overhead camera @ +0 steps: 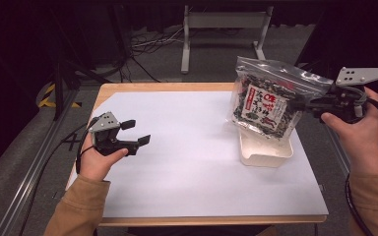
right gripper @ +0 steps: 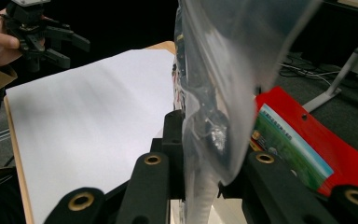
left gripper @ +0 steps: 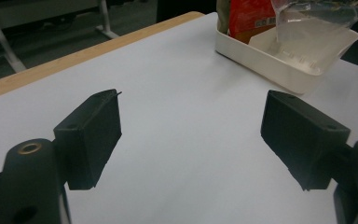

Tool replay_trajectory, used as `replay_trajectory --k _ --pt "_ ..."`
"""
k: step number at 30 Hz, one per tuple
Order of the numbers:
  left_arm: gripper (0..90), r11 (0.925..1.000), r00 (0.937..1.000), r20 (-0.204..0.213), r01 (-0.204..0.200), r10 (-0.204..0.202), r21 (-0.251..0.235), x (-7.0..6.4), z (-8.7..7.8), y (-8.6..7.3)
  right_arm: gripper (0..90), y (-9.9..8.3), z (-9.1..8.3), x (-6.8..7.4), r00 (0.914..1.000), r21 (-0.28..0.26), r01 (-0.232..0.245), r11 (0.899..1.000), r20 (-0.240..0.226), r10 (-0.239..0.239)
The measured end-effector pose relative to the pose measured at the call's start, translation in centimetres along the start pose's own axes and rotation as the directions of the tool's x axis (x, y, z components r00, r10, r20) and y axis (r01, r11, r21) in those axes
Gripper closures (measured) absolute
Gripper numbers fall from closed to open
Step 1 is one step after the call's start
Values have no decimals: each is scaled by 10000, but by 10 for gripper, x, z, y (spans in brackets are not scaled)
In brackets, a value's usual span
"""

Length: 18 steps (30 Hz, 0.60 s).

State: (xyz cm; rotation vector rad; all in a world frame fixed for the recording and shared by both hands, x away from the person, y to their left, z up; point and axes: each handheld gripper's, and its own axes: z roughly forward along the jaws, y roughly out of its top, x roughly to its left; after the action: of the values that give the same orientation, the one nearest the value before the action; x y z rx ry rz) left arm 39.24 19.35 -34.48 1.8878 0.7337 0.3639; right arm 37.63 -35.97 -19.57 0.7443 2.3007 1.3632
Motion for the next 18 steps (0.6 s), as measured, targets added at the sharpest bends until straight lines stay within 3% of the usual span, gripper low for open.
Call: replay_trajectory --k 6,12,18 --pt "172 9999 9997 -143 172 -172 -7 2 1 -3 760 -4 -5 -3 9991 -34 -220 9998 368 221" --pt "162 10000 9998 -167 98 -98 -10 3 1 -4 760 -13 -2 -5 9924 120 -676 9976 1041 659" --pt "160 10000 9997 -212 75 -75 1 5 -1 -5 760 -19 2 -7 9880 189 -932 9955 1258 901"
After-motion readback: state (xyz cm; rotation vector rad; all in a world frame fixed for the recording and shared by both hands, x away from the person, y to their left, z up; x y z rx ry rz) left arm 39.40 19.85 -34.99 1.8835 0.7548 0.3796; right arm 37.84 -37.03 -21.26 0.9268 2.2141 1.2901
